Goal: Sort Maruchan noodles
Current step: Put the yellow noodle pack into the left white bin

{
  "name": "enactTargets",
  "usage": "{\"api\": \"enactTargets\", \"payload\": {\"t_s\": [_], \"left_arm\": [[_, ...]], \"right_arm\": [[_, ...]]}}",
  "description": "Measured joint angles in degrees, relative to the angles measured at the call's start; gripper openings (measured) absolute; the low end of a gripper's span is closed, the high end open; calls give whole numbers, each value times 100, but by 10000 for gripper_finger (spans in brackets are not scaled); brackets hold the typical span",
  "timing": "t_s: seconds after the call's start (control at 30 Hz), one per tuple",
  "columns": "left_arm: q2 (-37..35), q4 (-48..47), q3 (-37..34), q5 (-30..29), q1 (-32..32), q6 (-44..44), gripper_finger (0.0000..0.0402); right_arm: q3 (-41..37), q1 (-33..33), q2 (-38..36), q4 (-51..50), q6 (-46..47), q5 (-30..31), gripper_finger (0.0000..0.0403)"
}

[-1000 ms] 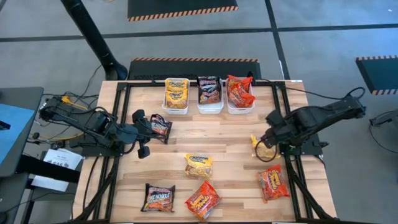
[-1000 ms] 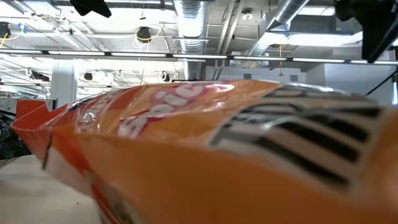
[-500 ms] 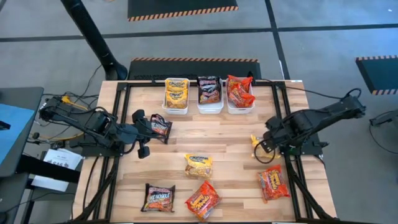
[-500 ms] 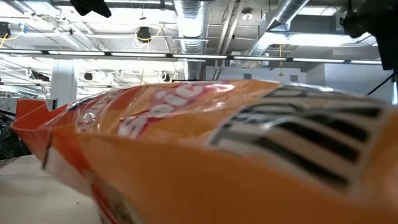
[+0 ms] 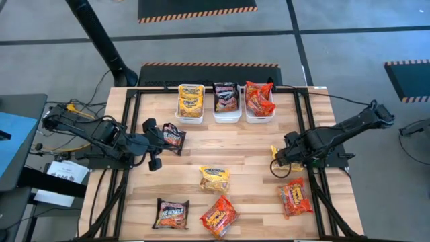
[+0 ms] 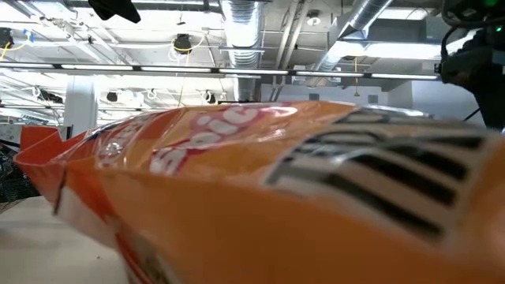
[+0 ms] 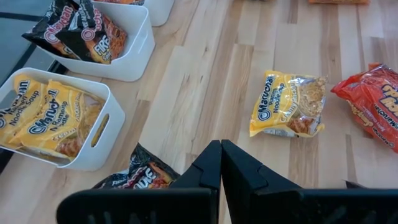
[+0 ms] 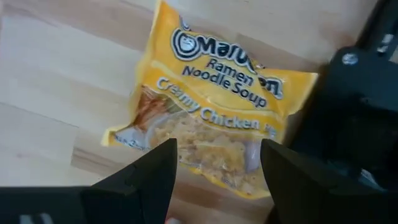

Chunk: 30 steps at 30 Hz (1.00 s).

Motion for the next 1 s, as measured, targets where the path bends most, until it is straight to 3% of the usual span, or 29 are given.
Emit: {"api": "enactTargets", "payload": {"t_s": [0.53, 1.0], "left_arm": [[0, -115, 2, 1, 0, 2, 0], [0, -286, 2, 0, -4, 2, 0]], "right_arm": [[-703, -341, 46, 911, 225, -107, 256], [-643, -395, 1341, 1173, -8, -531, 255]]}}
